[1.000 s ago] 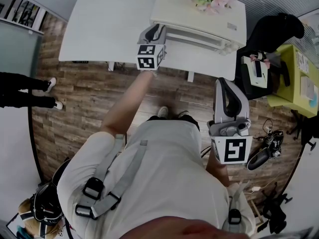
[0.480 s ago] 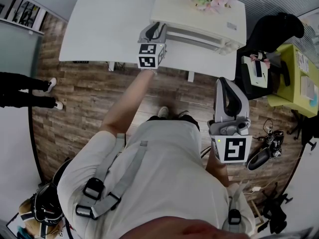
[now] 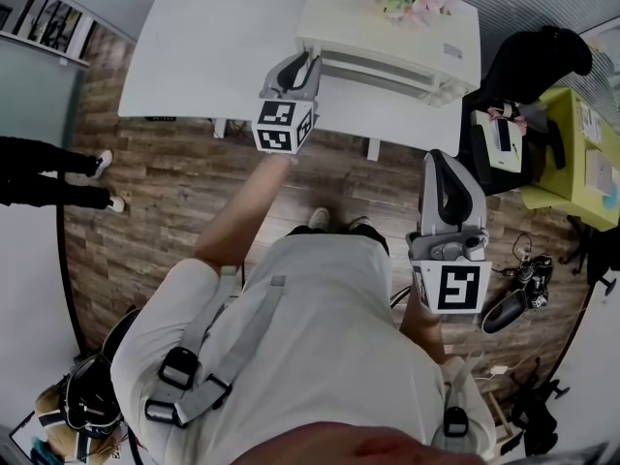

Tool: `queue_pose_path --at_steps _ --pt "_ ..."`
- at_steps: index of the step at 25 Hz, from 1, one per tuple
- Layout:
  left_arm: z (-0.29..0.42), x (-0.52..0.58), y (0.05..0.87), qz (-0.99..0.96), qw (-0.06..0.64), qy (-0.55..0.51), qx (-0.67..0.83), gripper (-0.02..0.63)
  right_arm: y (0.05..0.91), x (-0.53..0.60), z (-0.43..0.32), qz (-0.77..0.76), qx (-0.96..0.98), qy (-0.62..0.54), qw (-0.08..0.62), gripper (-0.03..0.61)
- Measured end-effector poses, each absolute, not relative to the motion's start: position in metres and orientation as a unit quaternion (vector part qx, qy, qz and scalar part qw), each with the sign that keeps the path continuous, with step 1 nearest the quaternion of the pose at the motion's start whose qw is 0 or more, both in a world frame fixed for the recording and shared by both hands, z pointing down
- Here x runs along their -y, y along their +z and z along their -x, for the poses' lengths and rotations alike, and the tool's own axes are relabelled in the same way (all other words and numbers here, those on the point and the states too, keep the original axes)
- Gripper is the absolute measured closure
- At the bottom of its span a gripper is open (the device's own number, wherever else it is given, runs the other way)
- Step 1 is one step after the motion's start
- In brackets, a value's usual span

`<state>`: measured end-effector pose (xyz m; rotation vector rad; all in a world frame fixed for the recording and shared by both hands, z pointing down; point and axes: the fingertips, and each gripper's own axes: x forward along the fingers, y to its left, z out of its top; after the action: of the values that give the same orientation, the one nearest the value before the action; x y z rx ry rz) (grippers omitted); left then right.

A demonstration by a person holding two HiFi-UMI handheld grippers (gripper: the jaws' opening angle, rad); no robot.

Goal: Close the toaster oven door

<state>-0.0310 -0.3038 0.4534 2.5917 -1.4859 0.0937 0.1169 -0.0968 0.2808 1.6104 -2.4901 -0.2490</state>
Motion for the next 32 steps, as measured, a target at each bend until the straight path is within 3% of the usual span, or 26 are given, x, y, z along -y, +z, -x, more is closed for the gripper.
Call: queue_pose_path --at_steps 32 --pt "0.027 0.127 0.293 -0.916 0.04 -0.06 0.395 0.538 0.279 0.072 -0.106 -0.536 0.835 -0.089 0.085 0.574"
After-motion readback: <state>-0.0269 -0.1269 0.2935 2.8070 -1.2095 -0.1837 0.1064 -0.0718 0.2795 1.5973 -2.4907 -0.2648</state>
